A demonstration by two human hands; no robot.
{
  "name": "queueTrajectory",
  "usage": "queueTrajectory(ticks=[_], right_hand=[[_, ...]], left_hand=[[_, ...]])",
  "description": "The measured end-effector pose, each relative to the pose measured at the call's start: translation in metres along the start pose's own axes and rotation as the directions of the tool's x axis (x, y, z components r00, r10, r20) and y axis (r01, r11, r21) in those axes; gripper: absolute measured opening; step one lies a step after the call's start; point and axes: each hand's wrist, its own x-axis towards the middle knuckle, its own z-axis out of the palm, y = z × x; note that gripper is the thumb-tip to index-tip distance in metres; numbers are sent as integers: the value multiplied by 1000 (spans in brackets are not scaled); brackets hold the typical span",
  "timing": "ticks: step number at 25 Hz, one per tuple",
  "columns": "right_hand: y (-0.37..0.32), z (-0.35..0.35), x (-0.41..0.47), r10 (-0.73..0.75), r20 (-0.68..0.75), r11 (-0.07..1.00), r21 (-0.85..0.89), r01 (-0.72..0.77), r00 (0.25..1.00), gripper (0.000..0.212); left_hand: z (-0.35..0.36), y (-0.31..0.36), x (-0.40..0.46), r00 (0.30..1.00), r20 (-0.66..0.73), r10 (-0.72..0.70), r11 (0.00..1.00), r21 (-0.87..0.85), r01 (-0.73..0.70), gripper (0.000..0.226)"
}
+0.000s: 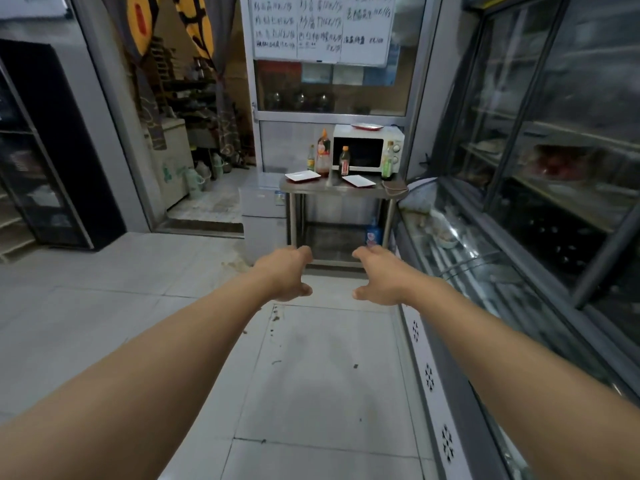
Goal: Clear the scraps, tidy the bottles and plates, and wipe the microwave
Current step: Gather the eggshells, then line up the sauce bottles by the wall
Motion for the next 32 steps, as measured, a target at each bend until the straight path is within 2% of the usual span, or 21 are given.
queueTrajectory(ticks=[7,13,20,26,29,32], right_hand=[[17,-6,137,21,-3,1000,-11,-21,1000,78],[63,-31,286,21,-27,999,31,-20,999,78],[99,-51,426,35,-14,999,39,-35,999,78],[113,-56,539,63,-35,997,49,-61,997,80],[119,-61,598,115,-64,991,72,-110,991,81],[125,-67,649,177,-84,981,99,-168,981,79]], left_hand=[[0,-55,127,999,-3,43,998,-39,-43,58],[-13,-94,275,1000,-10,8,999,-45,-8,58],[-21,-141,407,1000,-10,-17,996,-85,16,53],[-18,-195,524,999,-14,38,996,-81,-39,49],[-24,-223,590,997,-26,70,991,-111,-72,41],[-30,-248,648,994,-8,113,990,-88,-114,45]])
